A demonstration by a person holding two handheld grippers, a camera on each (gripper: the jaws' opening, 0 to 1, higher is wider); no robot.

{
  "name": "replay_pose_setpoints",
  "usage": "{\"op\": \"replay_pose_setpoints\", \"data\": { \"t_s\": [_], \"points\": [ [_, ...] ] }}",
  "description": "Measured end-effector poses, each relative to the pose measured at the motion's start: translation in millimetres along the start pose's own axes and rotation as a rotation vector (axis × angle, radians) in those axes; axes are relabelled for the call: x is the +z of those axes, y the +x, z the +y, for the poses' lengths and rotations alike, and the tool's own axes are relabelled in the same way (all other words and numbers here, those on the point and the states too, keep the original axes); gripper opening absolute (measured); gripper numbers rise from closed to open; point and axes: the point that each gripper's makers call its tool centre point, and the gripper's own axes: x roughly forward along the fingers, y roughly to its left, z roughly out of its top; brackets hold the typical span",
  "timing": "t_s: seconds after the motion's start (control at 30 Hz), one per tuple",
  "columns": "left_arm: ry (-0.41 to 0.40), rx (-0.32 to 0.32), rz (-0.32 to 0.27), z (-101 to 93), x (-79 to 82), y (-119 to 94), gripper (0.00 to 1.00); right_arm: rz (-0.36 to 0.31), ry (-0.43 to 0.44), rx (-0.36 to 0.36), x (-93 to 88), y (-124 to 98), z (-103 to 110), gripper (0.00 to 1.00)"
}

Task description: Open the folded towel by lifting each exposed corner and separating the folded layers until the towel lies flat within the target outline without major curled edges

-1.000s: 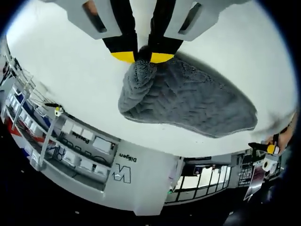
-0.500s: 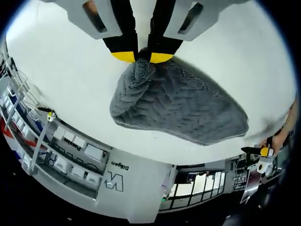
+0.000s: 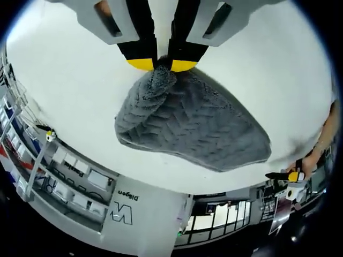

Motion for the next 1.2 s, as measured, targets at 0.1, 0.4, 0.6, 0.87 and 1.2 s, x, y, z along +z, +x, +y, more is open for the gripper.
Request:
{"op": "replay_pose_setpoints", "data": {
  "t_s": [0.1,0.4,0.6,0.87,1.2],
  "points": [
    [-0.001,-0.003,-0.003,-0.1,0.4,0,0.92,0.012,0.007,0.023,-1.8,-2,3,0.04],
    [0.001,0.005,0.009,1.0,-3.7,3,0.92,0.008,-0.013,0.027,-2.5,-3,6,0.04],
    [0.012,-0.001,0.028,-2.8,-8.4,7,0.92,-0.004,-0.029,0.018,-0.7,-5,3,0.08],
    [0.007,0.002,0.027,-2.1,-7.4,4,0.91,-0.031,-0.017,-0.032,0.4,-9,-18,0.31],
    [0.012,0.008,0.032,-0.4,-7.9,4,0.91,-0.037,0.042,-0.039,-3.8,-15,-29,0.63]
  ]
}}
